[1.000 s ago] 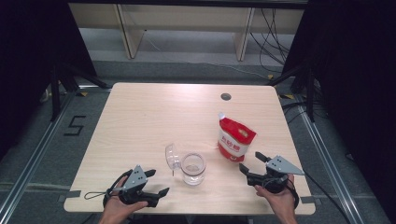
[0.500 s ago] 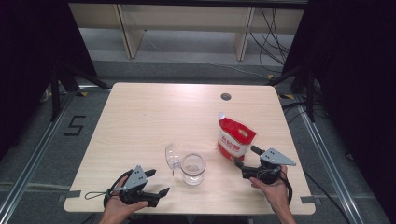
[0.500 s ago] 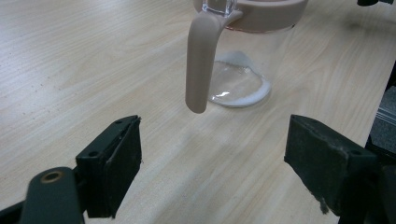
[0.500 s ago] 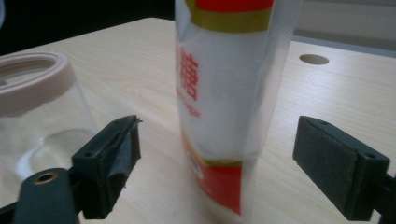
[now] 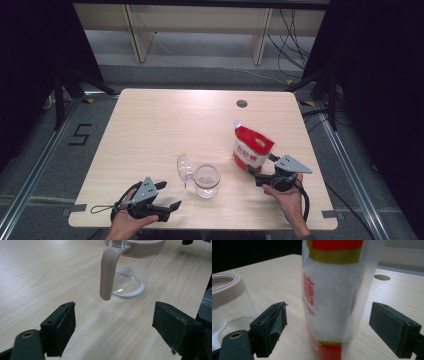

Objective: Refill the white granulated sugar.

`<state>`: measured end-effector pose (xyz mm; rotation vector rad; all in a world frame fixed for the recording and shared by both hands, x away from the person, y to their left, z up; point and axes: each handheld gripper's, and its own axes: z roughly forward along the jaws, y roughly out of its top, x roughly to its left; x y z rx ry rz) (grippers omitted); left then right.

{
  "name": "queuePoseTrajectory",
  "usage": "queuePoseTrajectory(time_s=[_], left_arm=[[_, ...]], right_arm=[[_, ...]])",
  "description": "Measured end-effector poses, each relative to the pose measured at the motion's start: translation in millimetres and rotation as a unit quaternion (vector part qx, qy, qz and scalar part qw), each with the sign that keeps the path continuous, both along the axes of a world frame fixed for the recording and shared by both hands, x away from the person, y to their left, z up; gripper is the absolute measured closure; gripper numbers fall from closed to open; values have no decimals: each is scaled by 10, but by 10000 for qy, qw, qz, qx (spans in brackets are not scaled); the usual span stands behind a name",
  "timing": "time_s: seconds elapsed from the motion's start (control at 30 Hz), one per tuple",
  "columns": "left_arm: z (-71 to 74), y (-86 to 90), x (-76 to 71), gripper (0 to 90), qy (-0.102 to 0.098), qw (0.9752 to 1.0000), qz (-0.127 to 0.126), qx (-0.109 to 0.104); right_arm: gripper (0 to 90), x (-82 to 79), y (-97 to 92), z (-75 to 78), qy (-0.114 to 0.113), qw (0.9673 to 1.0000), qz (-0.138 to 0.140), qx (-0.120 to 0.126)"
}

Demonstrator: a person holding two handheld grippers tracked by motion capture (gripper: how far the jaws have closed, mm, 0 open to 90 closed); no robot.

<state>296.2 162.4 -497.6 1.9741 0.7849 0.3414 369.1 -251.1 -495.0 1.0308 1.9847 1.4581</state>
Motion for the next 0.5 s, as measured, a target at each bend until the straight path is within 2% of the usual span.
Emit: queuePoseTrajectory(time_s=[0.03,0.07,0.1,0.23,0.27,0.3,0.37,0.43,0.5], left_arm=[[0,-1,-1,182,3,10000,-3,1],[-2,-6,-4,182,20,10000,1,-32],[-2,-7,-5,183,15,10000,3,-27],[-3,-6,-2,182,3,10000,-12,-18],[-4,-8,-4,182,-6,10000,6,-17],[-2,-7,-5,182,-8,10000,6,5],[-2,-6,-3,182,7,10000,-21,-8],[-1,-2,1,182,22,10000,-38,40],[-7,-11,-4,182,8,10000,-18,-4]], right_arm=[[164,38,-2,-8,-168,9997,100,-151],[175,15,24,-18,-17,10000,14,-75],[187,38,22,-22,-50,9998,143,-89],[197,59,46,-45,-131,9998,62,-141],[199,67,59,-56,-118,9999,88,-56],[202,77,52,-55,-115,9998,93,-110],[207,83,68,-70,-73,9999,73,-52],[216,102,72,-78,-117,9998,92,-140],[219,94,84,-83,-18,9999,27,-105]])
